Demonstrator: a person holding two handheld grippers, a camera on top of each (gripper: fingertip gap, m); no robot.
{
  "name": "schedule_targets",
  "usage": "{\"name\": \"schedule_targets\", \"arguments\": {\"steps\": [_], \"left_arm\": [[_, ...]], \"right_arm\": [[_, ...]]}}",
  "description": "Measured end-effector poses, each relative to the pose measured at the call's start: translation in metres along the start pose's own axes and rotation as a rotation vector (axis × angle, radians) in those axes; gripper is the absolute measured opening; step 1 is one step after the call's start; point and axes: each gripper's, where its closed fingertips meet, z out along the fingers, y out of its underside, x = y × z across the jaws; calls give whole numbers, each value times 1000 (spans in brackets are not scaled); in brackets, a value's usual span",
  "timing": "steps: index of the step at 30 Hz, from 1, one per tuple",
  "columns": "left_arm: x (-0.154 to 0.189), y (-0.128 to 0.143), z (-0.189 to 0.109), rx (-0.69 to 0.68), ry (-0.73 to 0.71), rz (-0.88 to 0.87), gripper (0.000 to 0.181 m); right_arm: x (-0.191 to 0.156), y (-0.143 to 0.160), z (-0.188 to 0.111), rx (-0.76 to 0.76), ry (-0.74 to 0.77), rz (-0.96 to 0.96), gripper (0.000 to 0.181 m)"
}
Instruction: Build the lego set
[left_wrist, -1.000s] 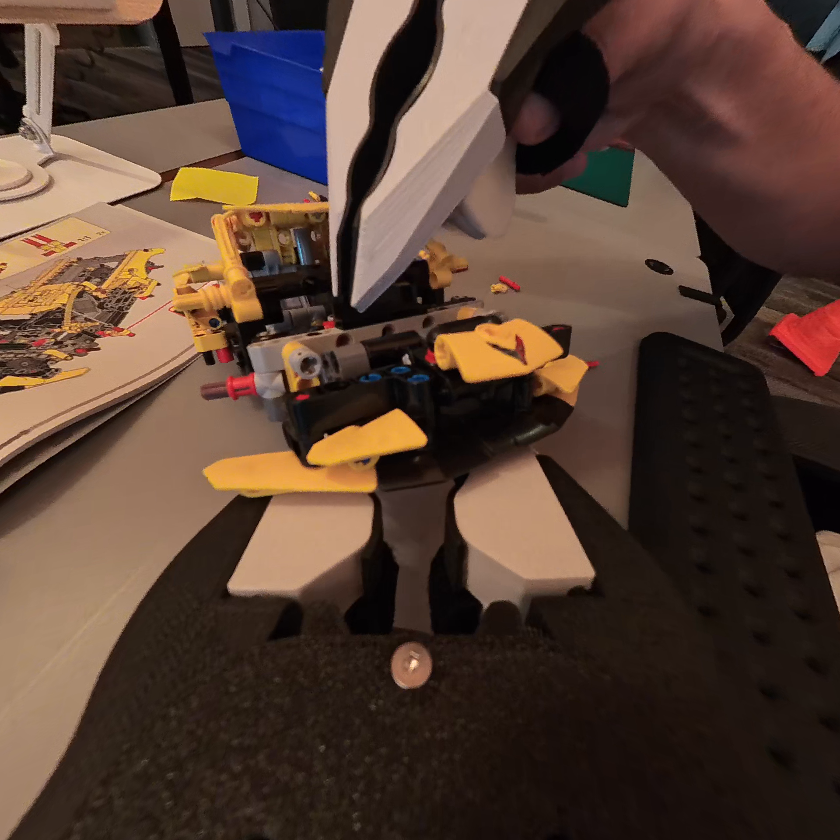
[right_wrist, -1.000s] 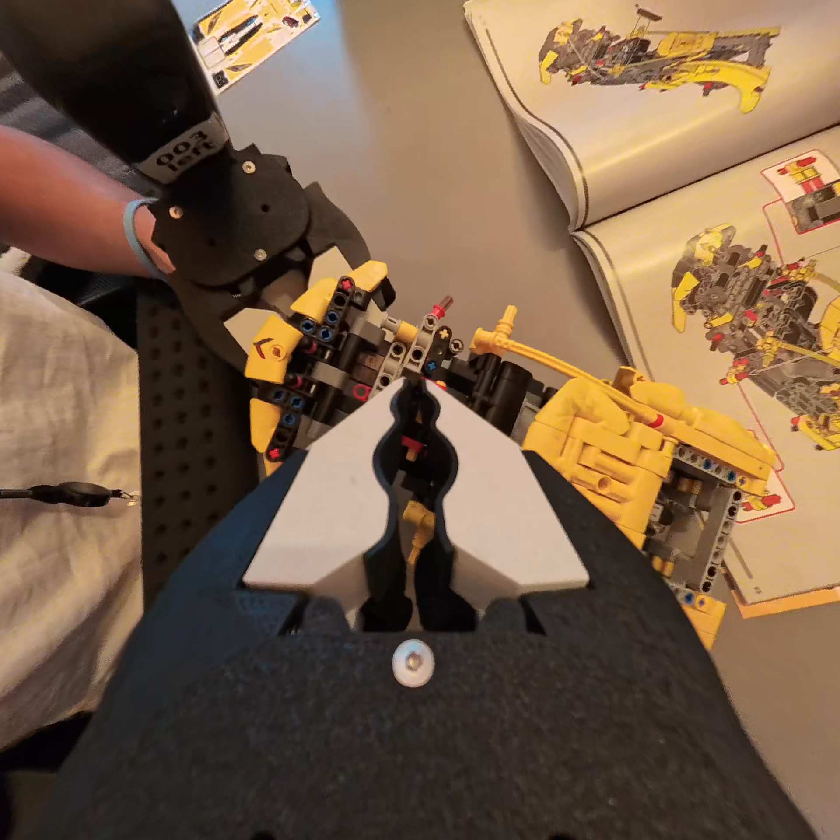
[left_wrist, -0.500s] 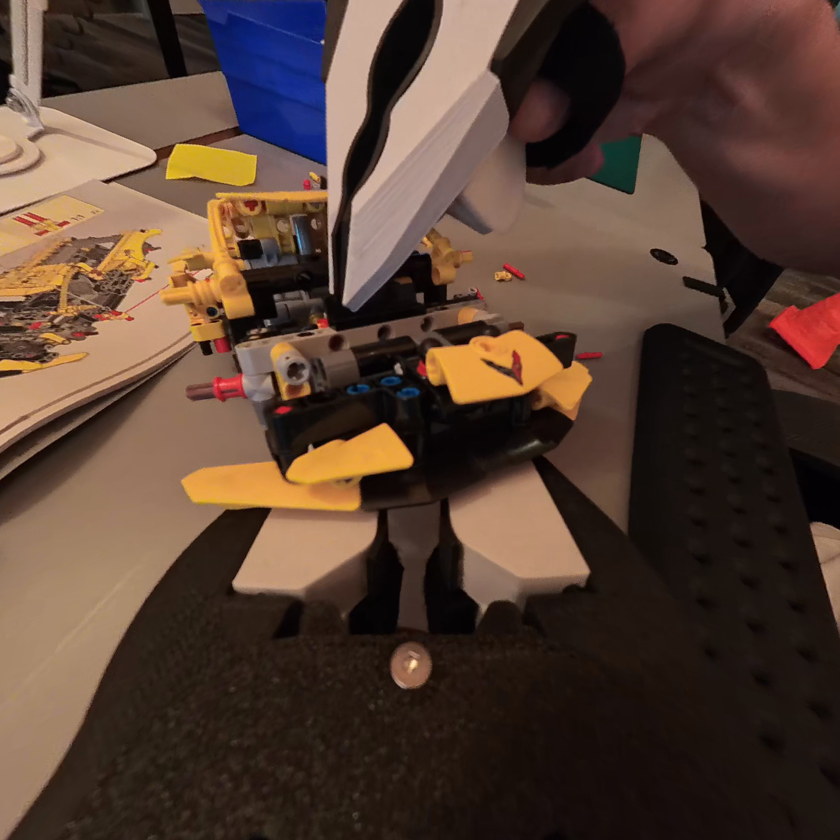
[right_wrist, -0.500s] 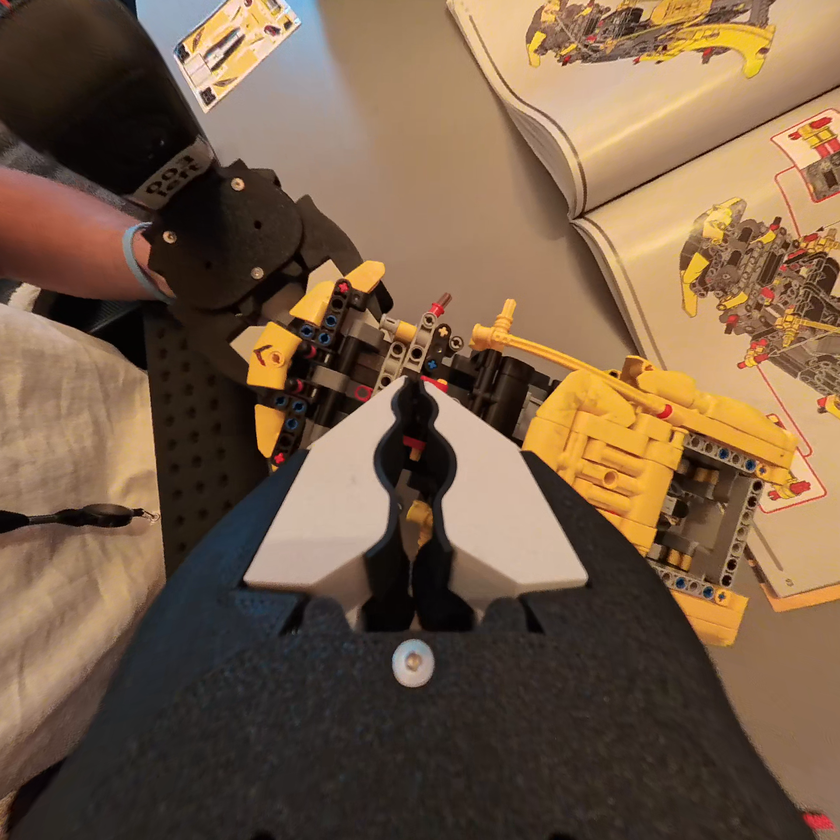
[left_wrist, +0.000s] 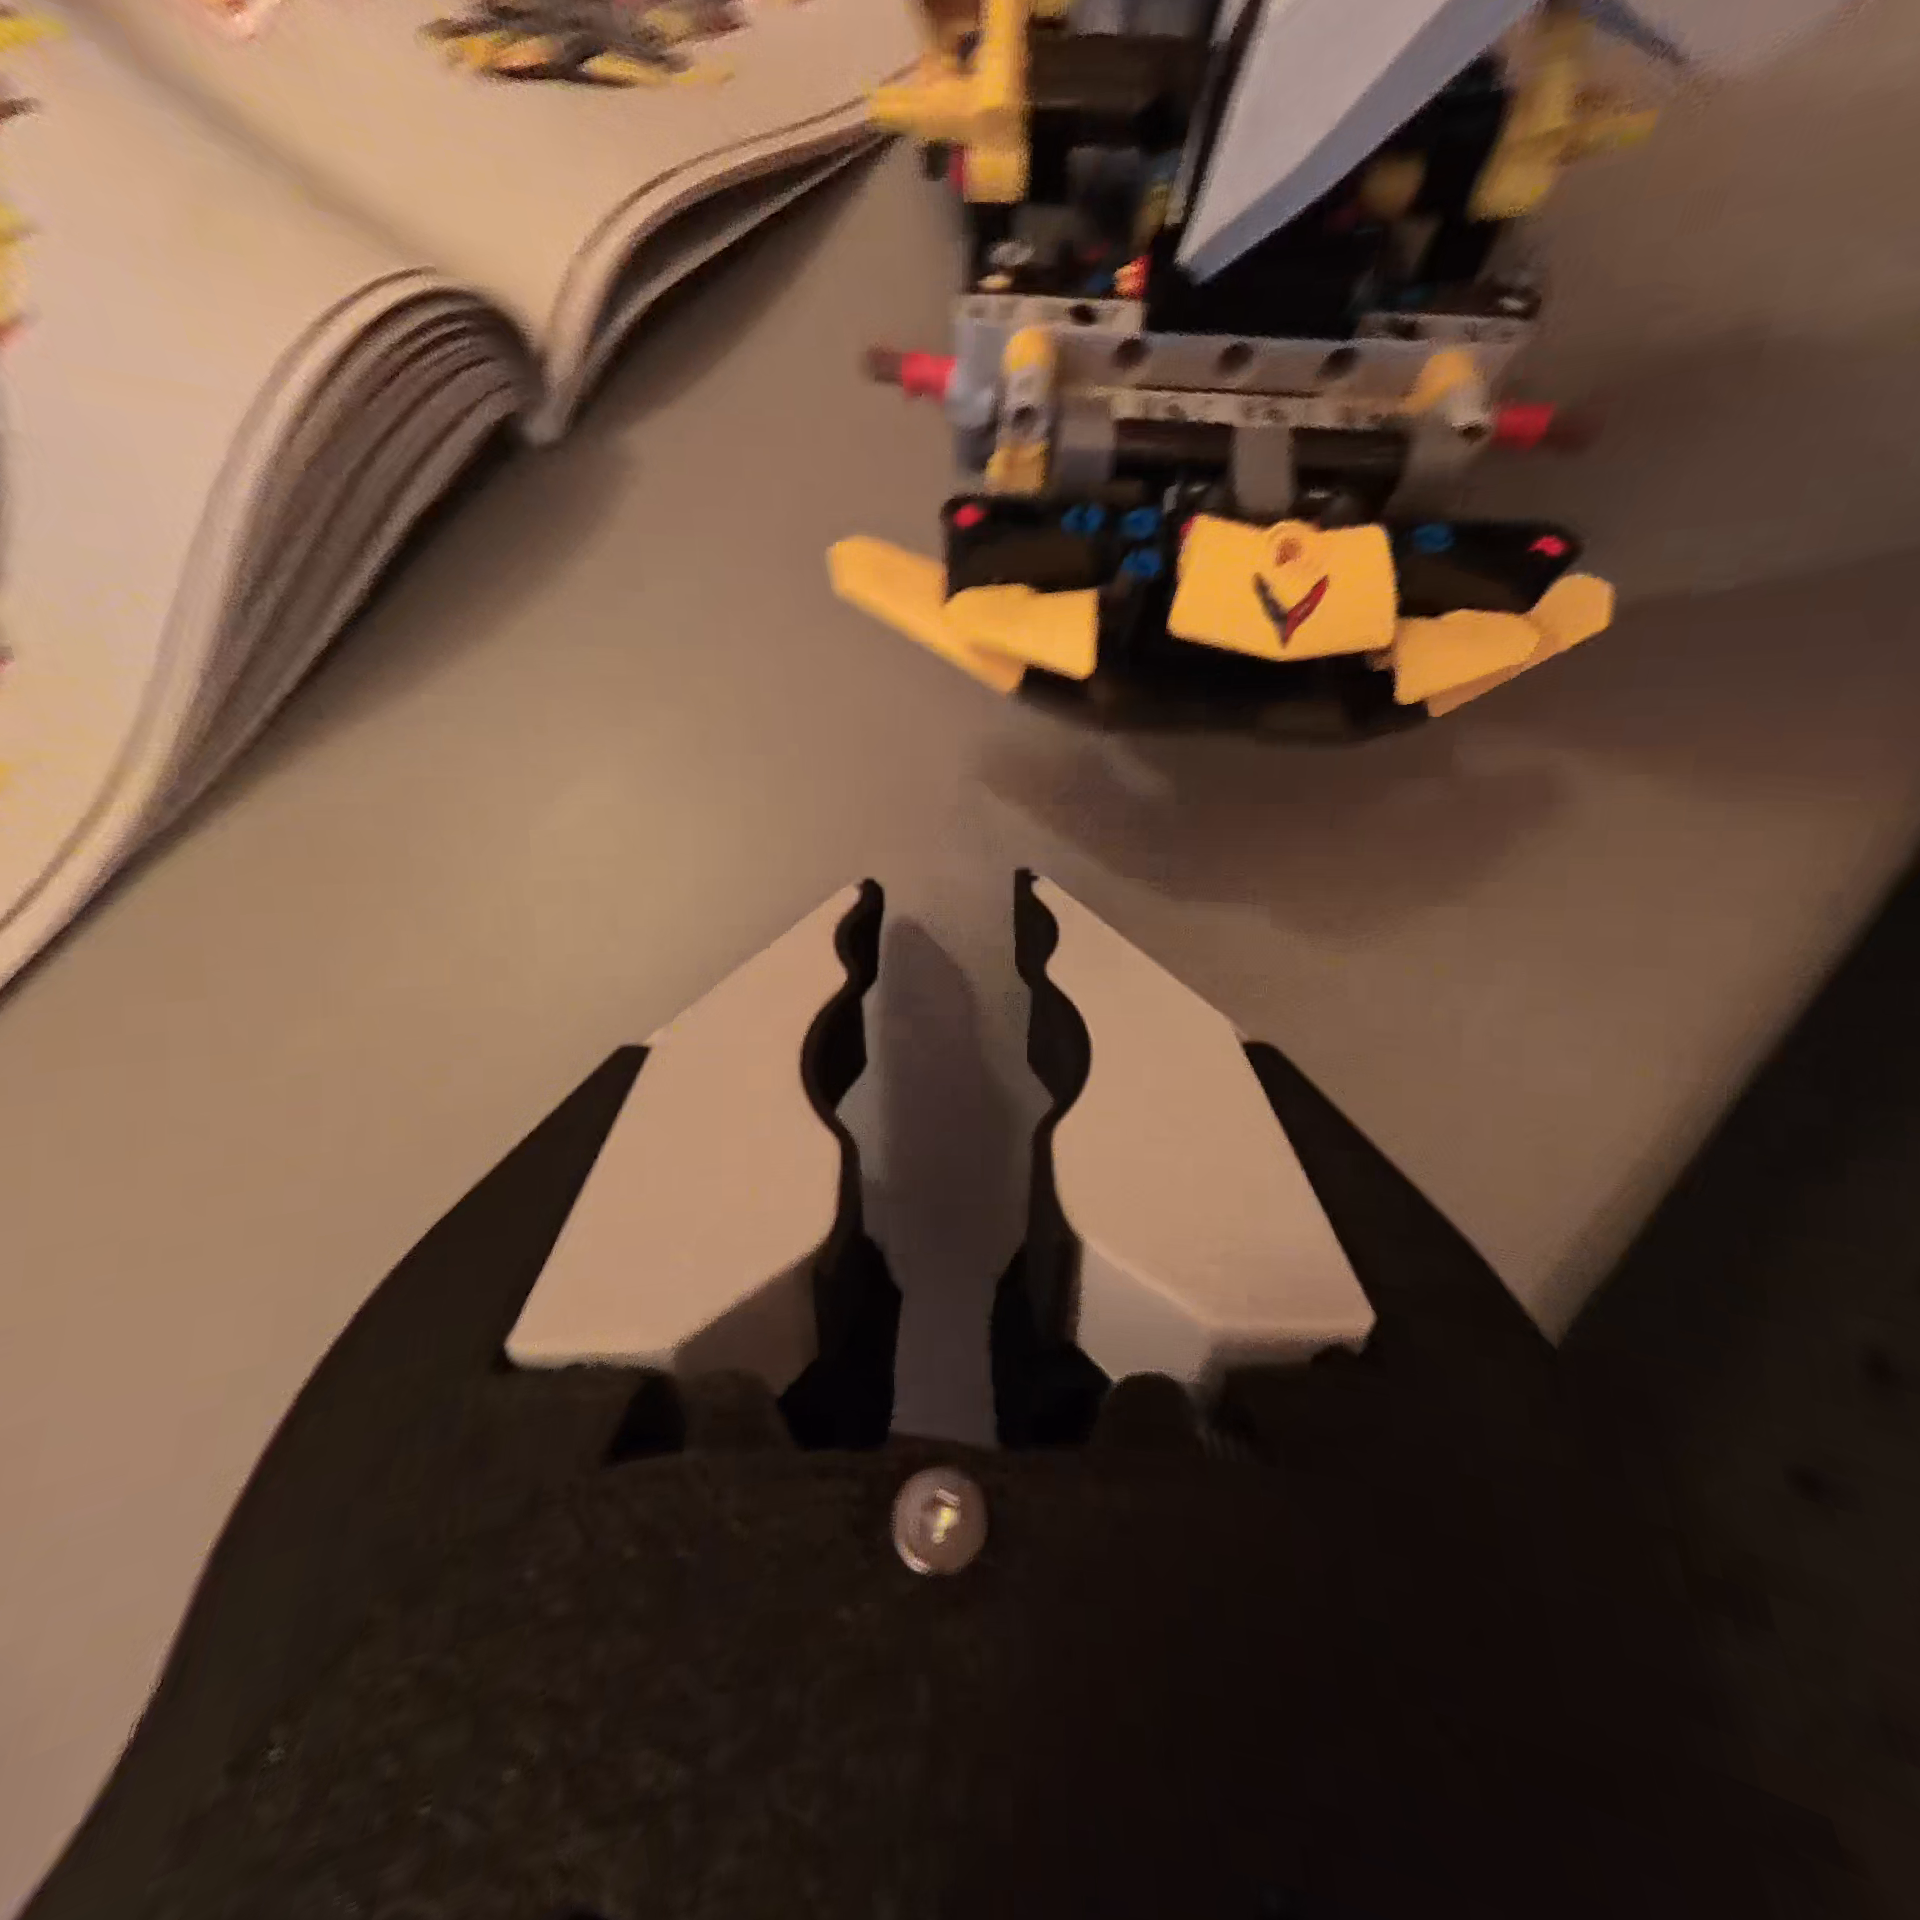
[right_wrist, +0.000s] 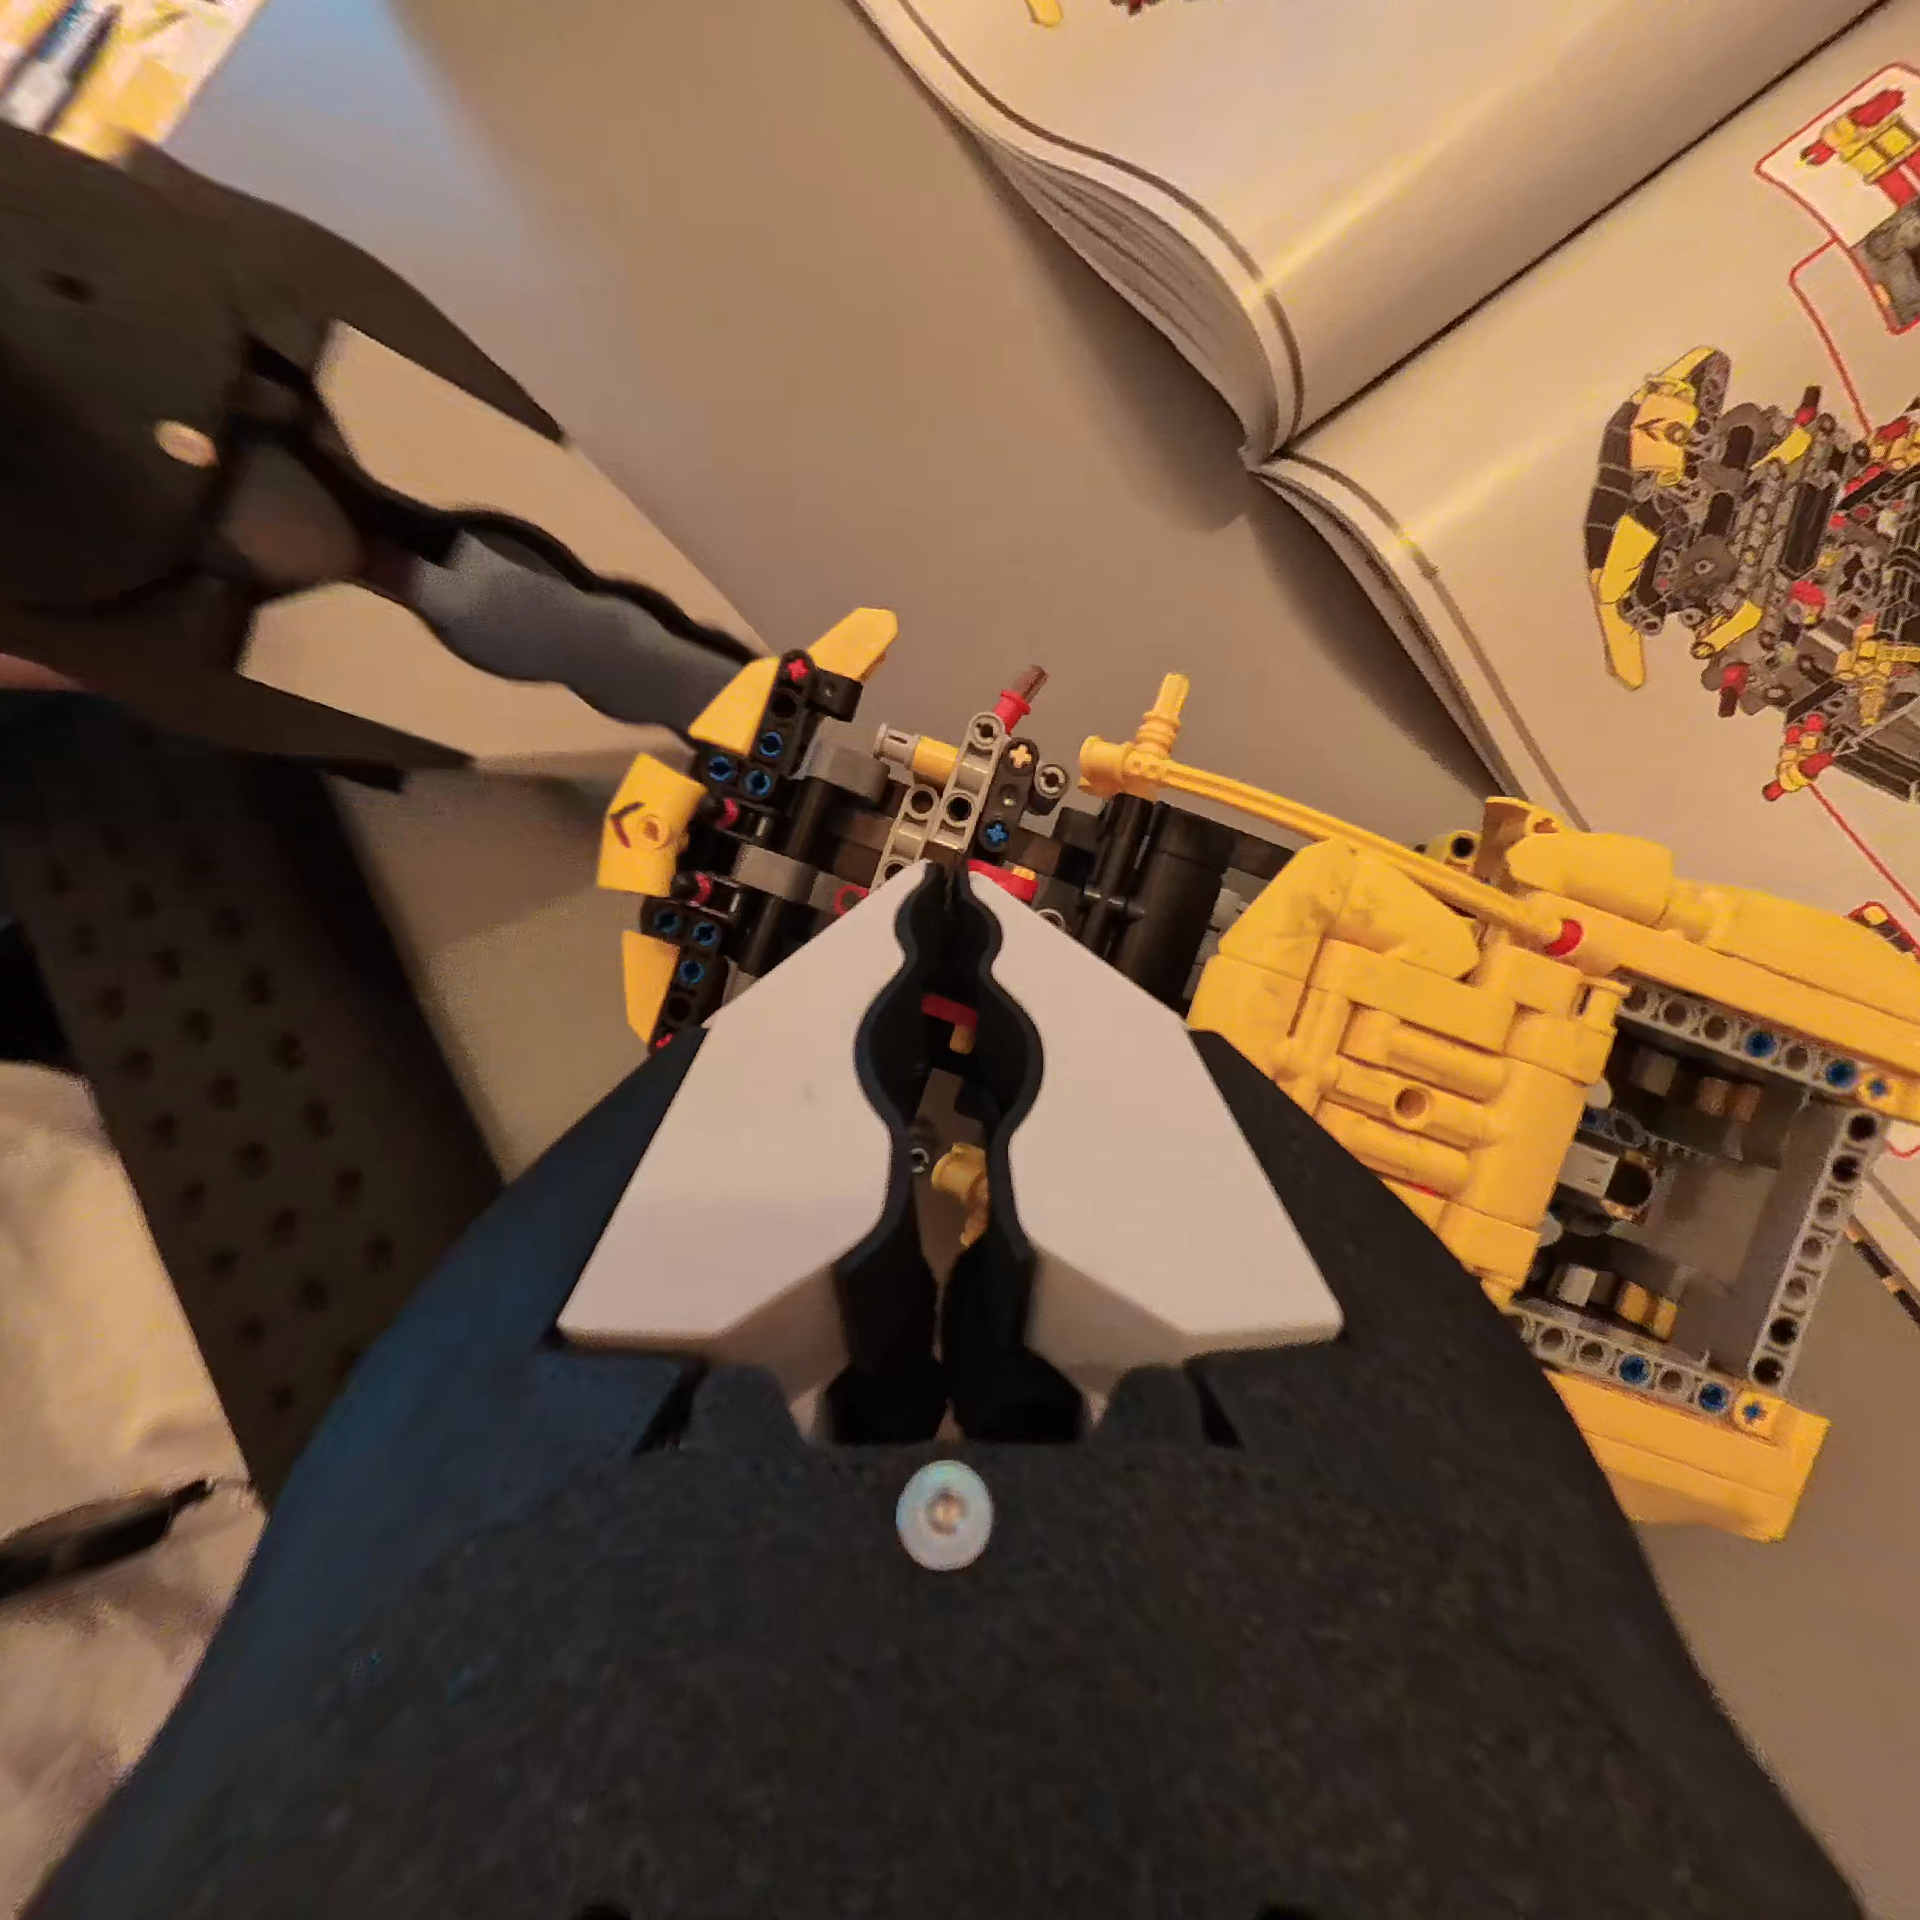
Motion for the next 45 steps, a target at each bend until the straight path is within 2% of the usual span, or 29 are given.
{"name": "schedule_targets", "arguments": {"steps": [3, 6, 9, 12, 18, 22, 23, 25, 27, 29, 31, 33, 34, 36, 38, 40, 45], "left_arm": [[-26, 8, -24, 45, -94, -46, 25], [-42, 1, -43, 198, -143, -178, 25], [-47, -7, -55, 387, -115, -302, 25], [-54, -16, -69, 481, -102, -316, 25], [-46, -15, -65, 473, -28, -323, 25], [-39, -16, -62, 464, -5, -283, 25], [-38, -16, -61, 466, -2, -275, 25], [-37, -15, -59, 461, 7, -272, 25], [-37, -15, -59, 462, 7, -276, 27], [-37, -17, -59, 473, 18, -277, 28], [-33, -16, -56, 461, 44, -277, 30], [-29, -15, -51, 429, 66, -271, 30], [-27, -14, -48, 409, 75, -263, 30], [-21, -12, -41, 363, 97, -246, 30], [-16, -12, -34, 323, 104, -220, 30], [-11, -15, -25, 293, 101, -199, 32], [-3, -14, -6, 203, 65, -130, 36]], "right_arm": [[2, -2, 17, -25, 94, 16, 0], [3, -4, 32, -58, 180, 31, 0], [4, -6, 42, -79, 251, 61, 0], [4, -10, 45, -74, 308, 105, 0], [4, -11, 47, -52, 364, 136, 0], [2, -10, 47, -20, 336, 162, 0], [2, -10, 44, -6, 320, 156, 5], [-10, -16, 33, 74, 231, 145, 19], [-27, -24, 12, 199, 84, 132, 22], [-29, -28, -18, 346, -34, 120, 42], [-3, -23, -49, 492, -36, 124, 54], [43, -9, -72, 594, 73, 123, 66], [73, 7, -76, 568, 169, 135, 73], [107, 33, -73, 506, 238, 131, 84], [114, 38, -64, 506, 167, 154, 97], [106, 35, -55, 514, 59, 195, 102], [102, 39, -39, 459, 28, 198, 102]]}}
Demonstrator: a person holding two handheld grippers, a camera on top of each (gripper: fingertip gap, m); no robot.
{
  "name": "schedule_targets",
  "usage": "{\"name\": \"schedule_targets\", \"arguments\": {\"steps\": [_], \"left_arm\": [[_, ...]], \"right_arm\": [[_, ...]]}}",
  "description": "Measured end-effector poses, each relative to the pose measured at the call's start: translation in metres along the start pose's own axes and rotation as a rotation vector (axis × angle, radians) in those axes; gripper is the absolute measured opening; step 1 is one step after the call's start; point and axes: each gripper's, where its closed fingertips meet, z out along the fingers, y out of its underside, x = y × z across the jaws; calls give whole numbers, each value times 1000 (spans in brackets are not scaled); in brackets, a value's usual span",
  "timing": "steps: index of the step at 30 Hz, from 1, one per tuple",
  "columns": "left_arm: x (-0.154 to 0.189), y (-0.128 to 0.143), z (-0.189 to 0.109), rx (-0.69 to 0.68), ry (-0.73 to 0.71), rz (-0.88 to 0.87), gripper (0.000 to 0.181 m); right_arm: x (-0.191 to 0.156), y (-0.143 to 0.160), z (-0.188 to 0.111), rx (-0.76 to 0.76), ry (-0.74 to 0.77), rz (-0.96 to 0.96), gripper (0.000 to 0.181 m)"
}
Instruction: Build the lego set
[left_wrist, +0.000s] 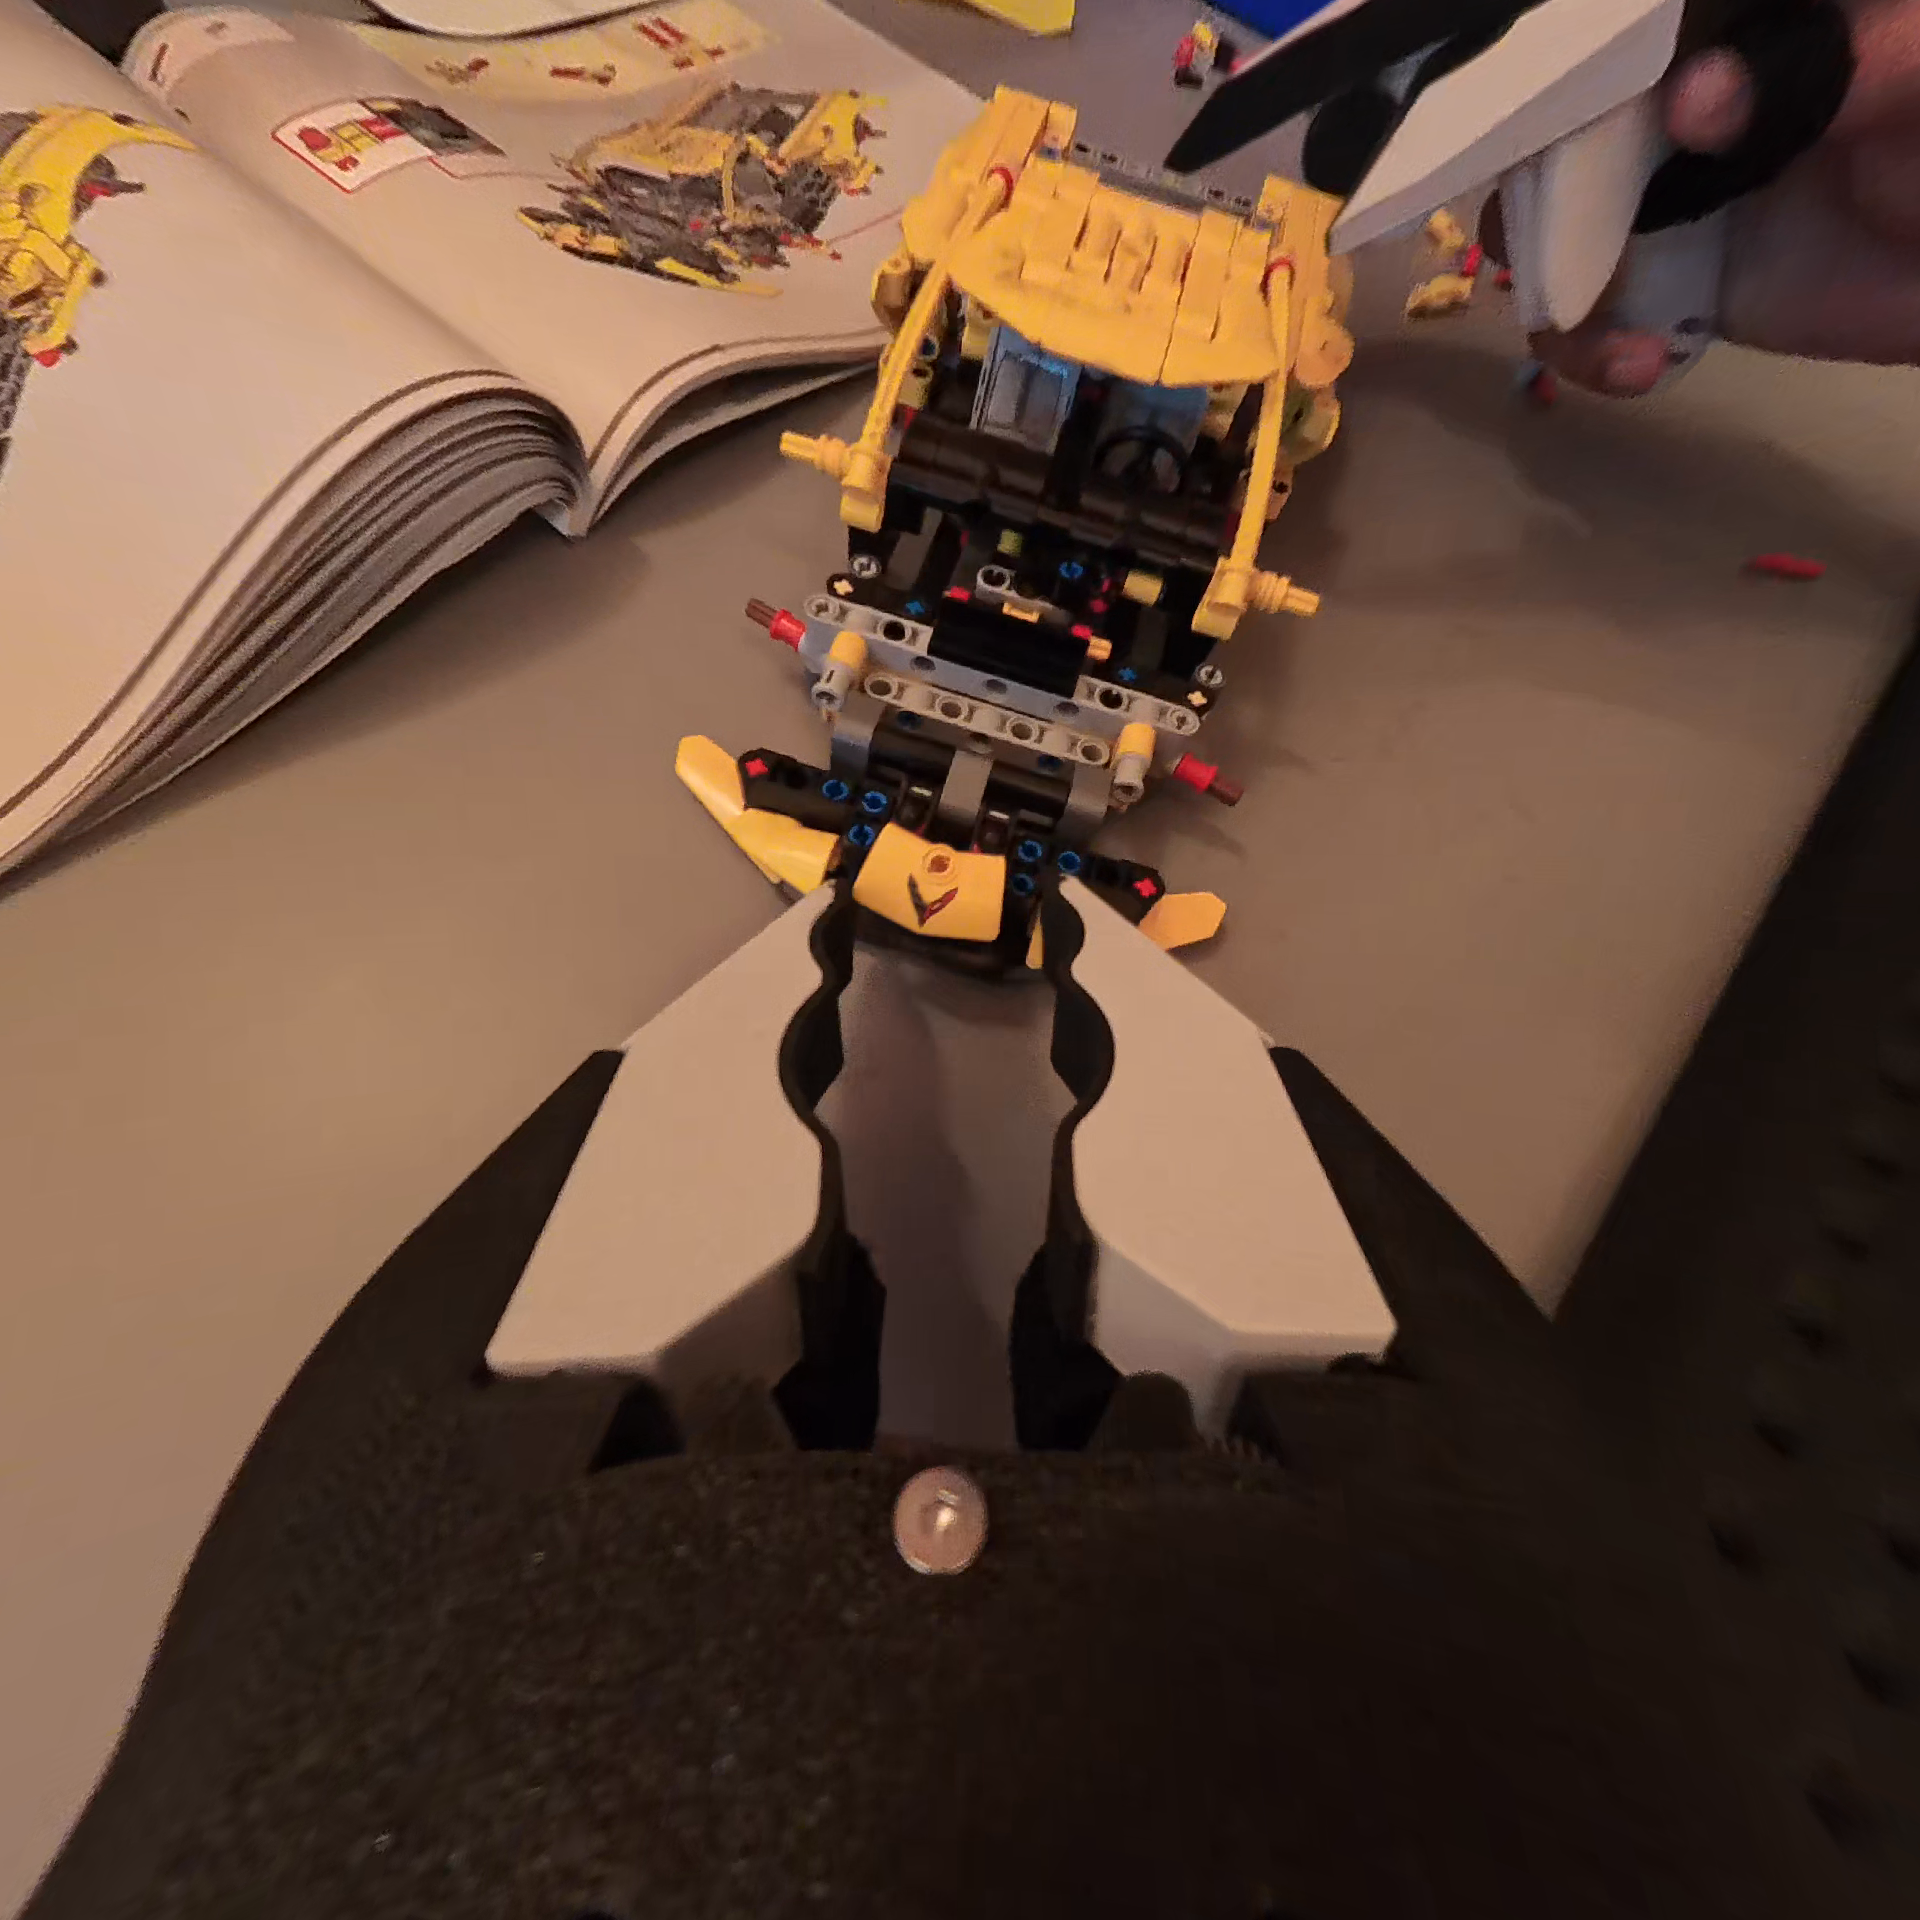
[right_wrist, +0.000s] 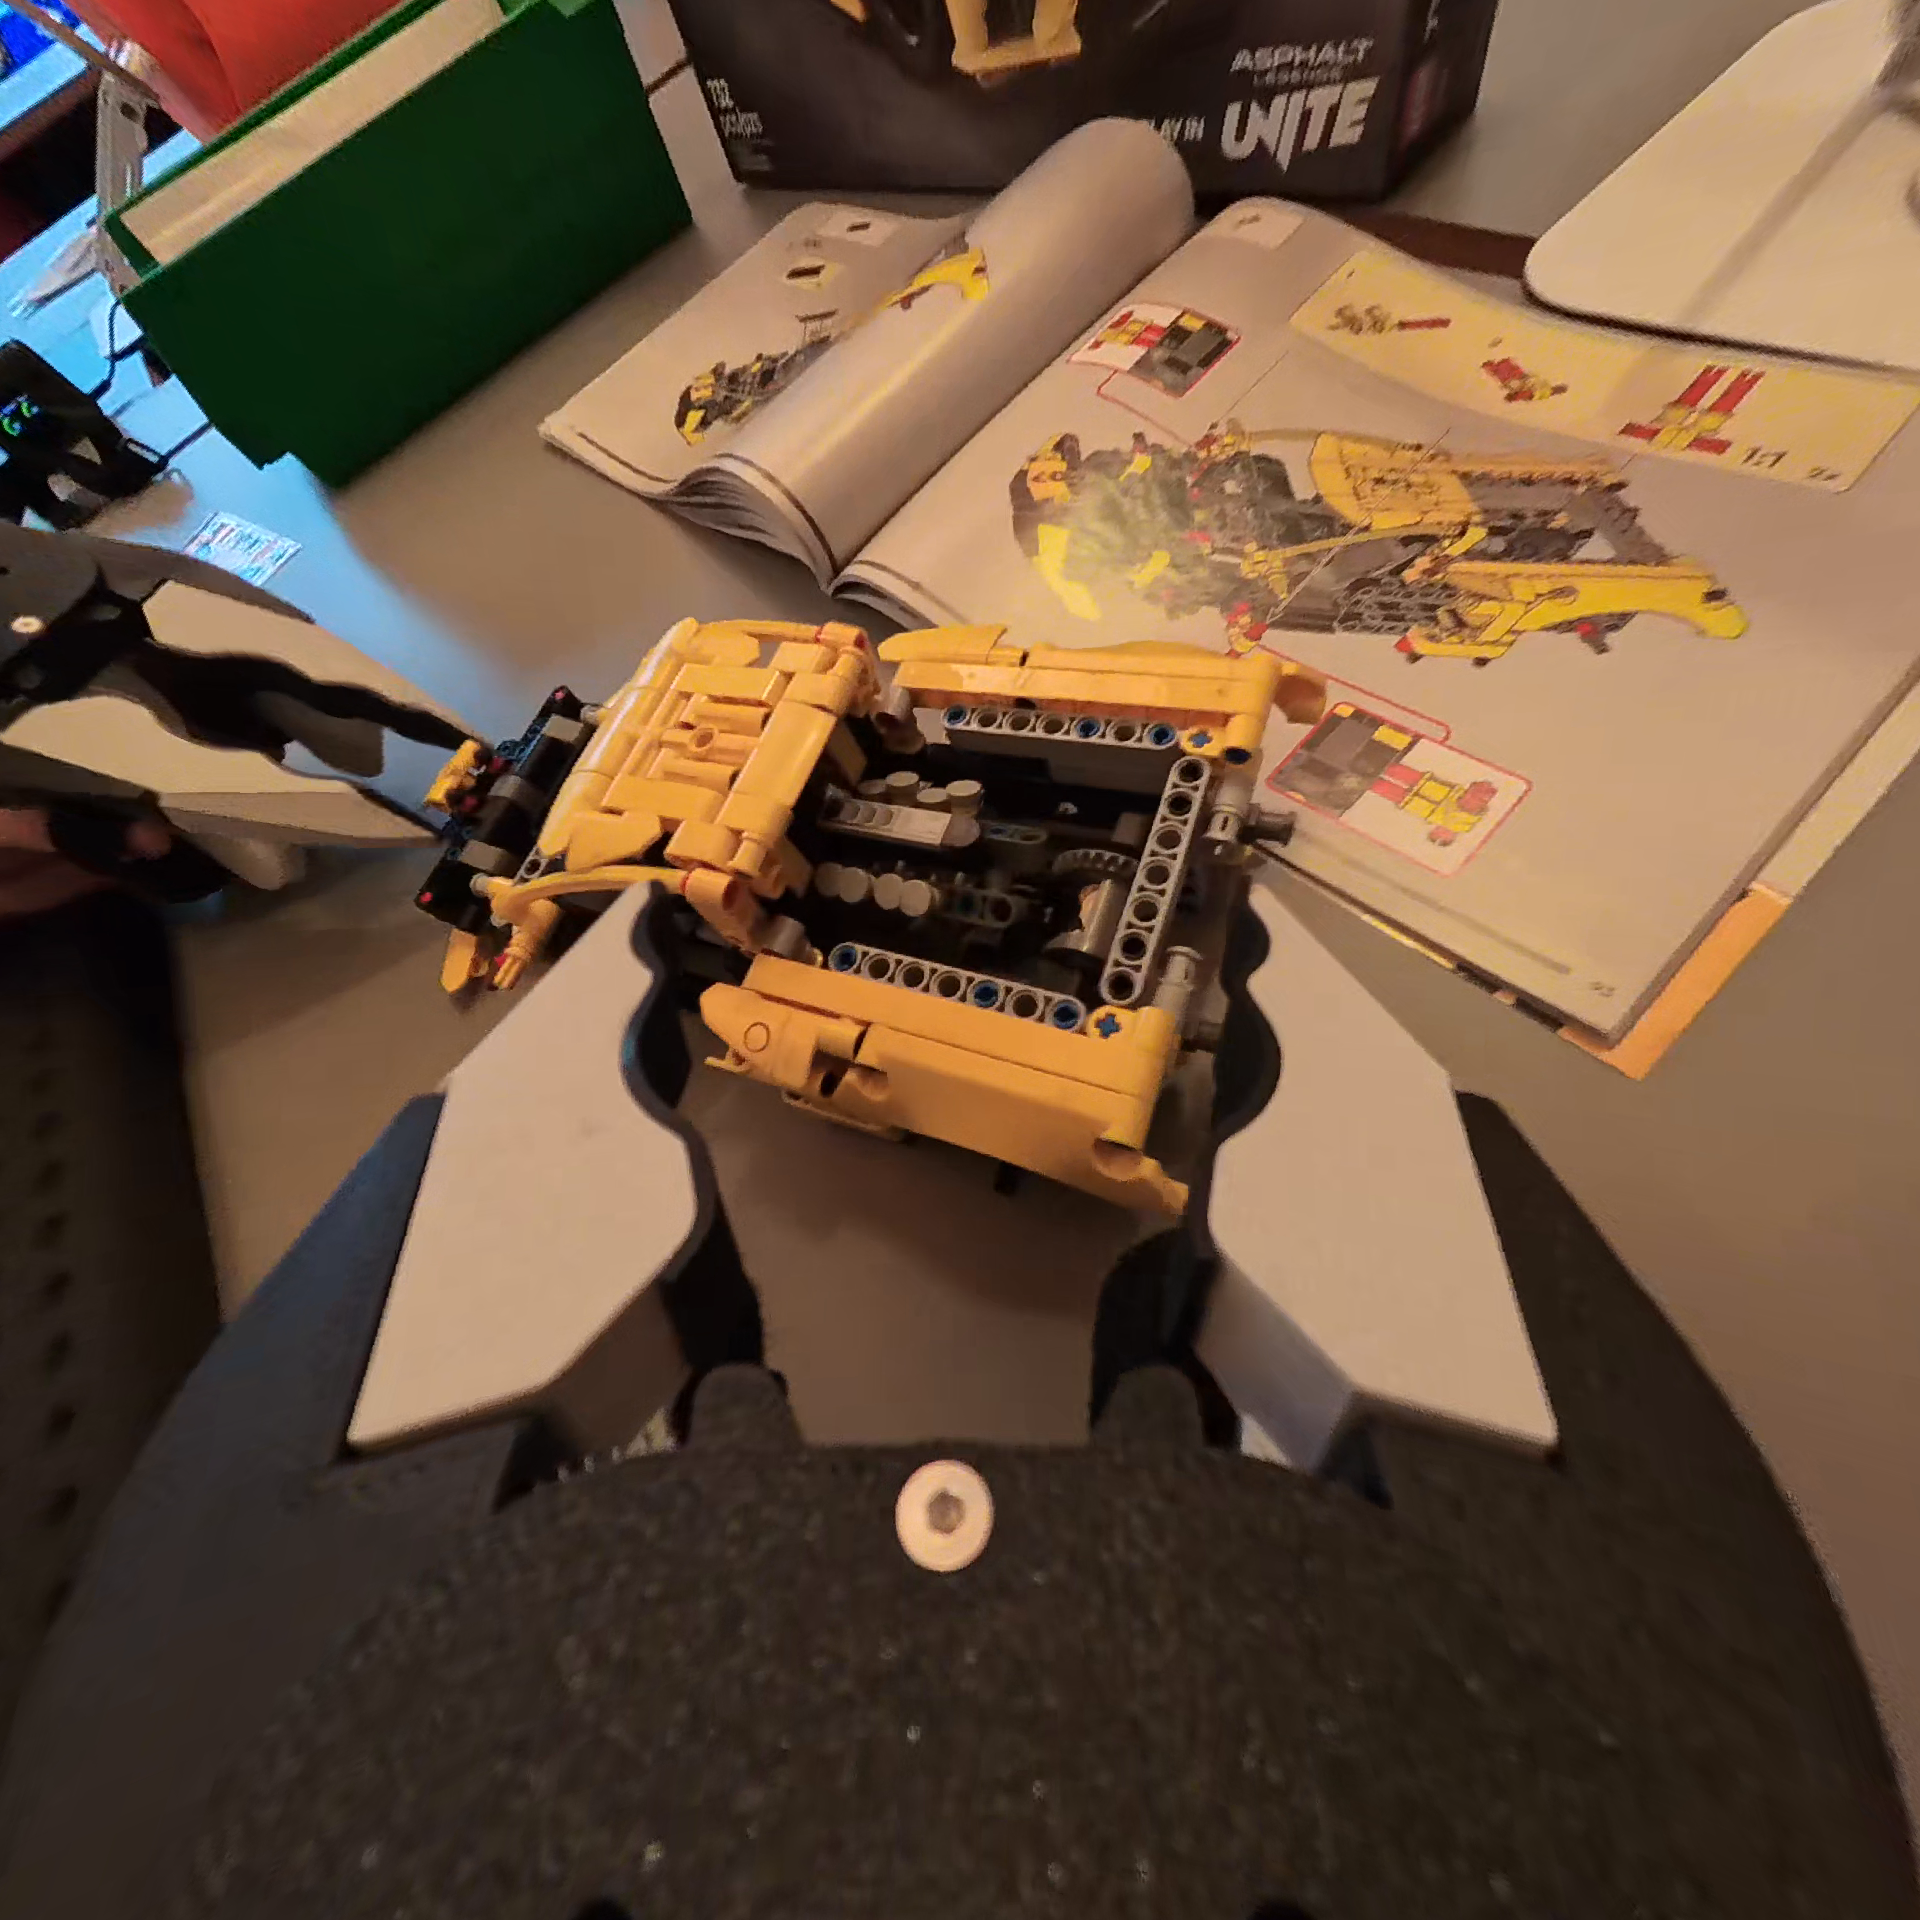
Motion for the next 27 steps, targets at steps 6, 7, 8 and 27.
{"name": "schedule_targets", "arguments": {"steps": [6, 7, 8, 27], "left_arm": [[-4, -1, 5, -12, -42, 18, 36], [-5, -1, 5, -12, -42, 14, 36], [-5, -1, 4, -12, -44, 11, 36], [-17, 3, -5, -6, -79, -46, 31]], "right_arm": [[-6, 11, 1, -27, 26, -28, 103], [-9, 11, 0, -22, 18, -15, 101], [-11, 11, -1, -15, 15, -2, 103], [-32, 22, -13, -4, 10, 86, 102]]}}
